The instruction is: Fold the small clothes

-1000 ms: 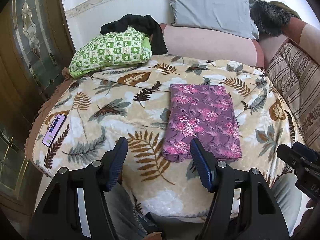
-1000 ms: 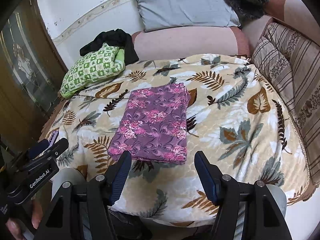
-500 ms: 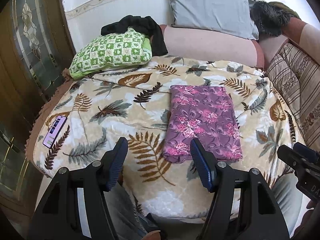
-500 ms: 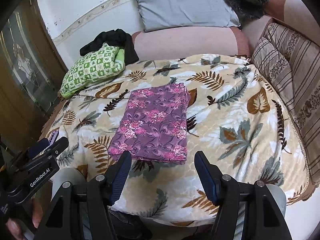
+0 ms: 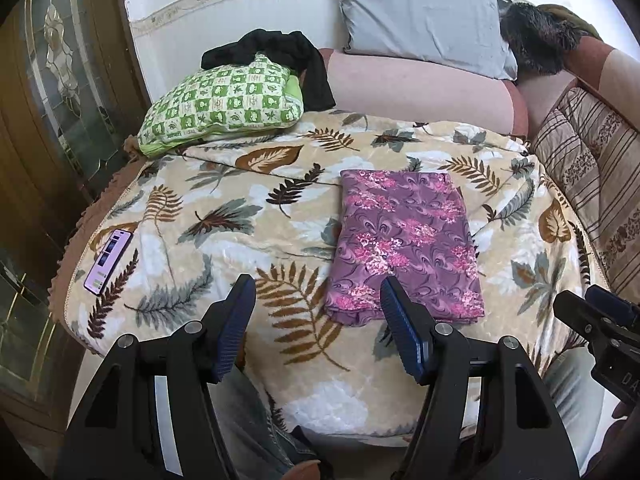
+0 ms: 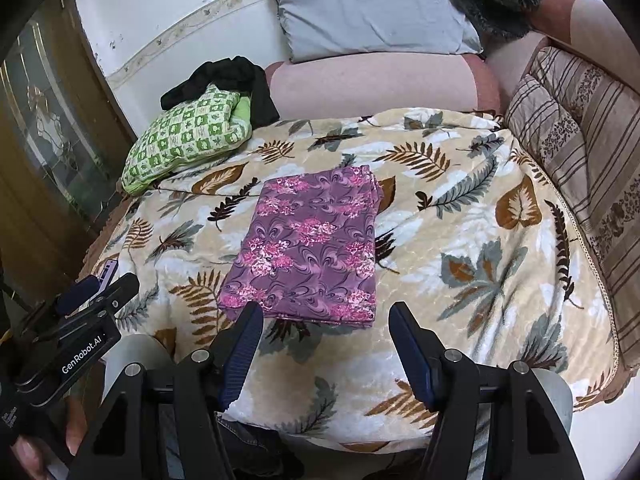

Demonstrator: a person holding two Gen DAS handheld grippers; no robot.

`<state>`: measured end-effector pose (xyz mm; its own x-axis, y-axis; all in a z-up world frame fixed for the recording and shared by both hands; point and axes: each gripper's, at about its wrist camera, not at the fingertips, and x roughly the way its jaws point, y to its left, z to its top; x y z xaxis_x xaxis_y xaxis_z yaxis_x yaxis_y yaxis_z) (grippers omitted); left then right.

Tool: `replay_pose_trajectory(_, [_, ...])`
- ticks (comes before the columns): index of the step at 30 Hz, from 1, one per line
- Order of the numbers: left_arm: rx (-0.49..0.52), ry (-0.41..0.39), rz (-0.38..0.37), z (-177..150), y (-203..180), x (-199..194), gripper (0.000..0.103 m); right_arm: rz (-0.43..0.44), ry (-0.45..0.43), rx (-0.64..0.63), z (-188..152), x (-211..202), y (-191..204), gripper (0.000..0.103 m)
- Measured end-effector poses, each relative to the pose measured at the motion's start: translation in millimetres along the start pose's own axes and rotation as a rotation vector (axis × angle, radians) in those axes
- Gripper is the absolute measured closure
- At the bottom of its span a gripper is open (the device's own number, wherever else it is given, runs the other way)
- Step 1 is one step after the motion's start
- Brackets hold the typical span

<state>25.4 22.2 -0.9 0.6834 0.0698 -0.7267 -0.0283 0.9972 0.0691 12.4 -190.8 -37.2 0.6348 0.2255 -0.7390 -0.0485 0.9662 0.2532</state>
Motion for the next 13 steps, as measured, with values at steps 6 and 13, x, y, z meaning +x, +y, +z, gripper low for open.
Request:
replay_pose_trajectory(6, [-0.007, 0.005, -0.021, -0.7, -3.3, 0.1, 0.038, 0.002, 0.001, 0.000, 0.4, 0.4, -0.3, 0.040])
replay_pose_trajectory(13, [-0.037, 0.012, -0.080, 0.9, -0.6, 1.3, 0.038, 0.003, 0.004, 0.005, -0.1, 0.5, -0.3, 0.040])
